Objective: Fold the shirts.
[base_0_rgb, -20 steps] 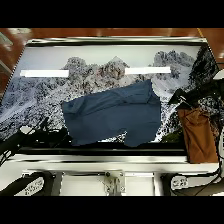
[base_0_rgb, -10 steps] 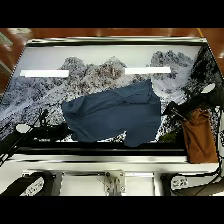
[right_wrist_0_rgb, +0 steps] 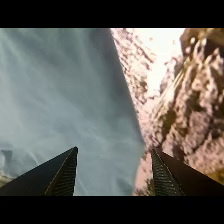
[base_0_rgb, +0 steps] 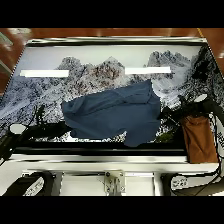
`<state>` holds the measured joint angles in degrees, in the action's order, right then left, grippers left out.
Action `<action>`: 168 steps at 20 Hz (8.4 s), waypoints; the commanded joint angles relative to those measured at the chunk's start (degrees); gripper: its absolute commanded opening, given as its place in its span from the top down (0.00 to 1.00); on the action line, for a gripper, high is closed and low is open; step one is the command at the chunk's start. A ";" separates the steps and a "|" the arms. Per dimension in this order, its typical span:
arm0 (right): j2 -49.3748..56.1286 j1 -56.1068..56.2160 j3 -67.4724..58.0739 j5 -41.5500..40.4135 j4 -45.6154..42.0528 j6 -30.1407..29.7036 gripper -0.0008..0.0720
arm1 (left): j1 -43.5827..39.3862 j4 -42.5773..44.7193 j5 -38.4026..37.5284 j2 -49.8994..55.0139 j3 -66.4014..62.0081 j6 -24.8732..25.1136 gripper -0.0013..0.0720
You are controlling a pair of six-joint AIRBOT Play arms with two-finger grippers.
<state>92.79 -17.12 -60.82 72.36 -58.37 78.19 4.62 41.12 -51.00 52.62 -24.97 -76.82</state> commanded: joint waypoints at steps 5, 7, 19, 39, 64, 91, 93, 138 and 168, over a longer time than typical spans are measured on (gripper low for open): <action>0.83 7.61 0.35 -5.53 -1.01 -0.02 0.52 | 0.07 -0.04 -0.04 -0.26 -0.07 0.37 0.93; 0.63 7.43 0.33 -4.59 -0.33 0.28 0.89 | 0.07 -0.02 -0.07 -0.26 -0.07 1.31 0.93; -37.64 7.23 -35.69 -11.78 5.31 -12.68 0.89 | 0.11 12.26 -9.68 -8.26 -61.46 -0.28 0.93; -45.44 7.23 -46.53 32.59 -9.77 12.26 0.90 | 0.11 30.08 -36.65 -18.34 -63.04 -15.43 0.93; 7.02 19.23 -20.85 -37.94 -12.15 5.77 0.89 | -0.35 20.63 15.78 34.91 -38.77 -5.05 0.93; -20.00 -7.76 -0.42 16.26 -3.26 -6.82 0.13 | 21.42 25.05 -27.17 9.81 -7.26 3.65 0.08; -20.00 -7.06 1.20 15.96 -2.97 -6.75 0.13 | 21.40 24.87 -22.75 10.29 -4.35 3.50 0.09; -24.13 2.80 10.12 -13.66 10.56 -4.74 0.89 | 17.81 12.33 -7.76 4.46 -17.73 7.06 0.93; 8.61 2.86 -12.50 -13.73 9.09 0.22 0.07 | 6.05 4.00 -17.77 28.96 -42.16 1.62 0.04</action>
<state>98.67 -15.46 -73.25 55.64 -54.61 79.15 12.40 46.24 -67.72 84.12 -66.76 -76.07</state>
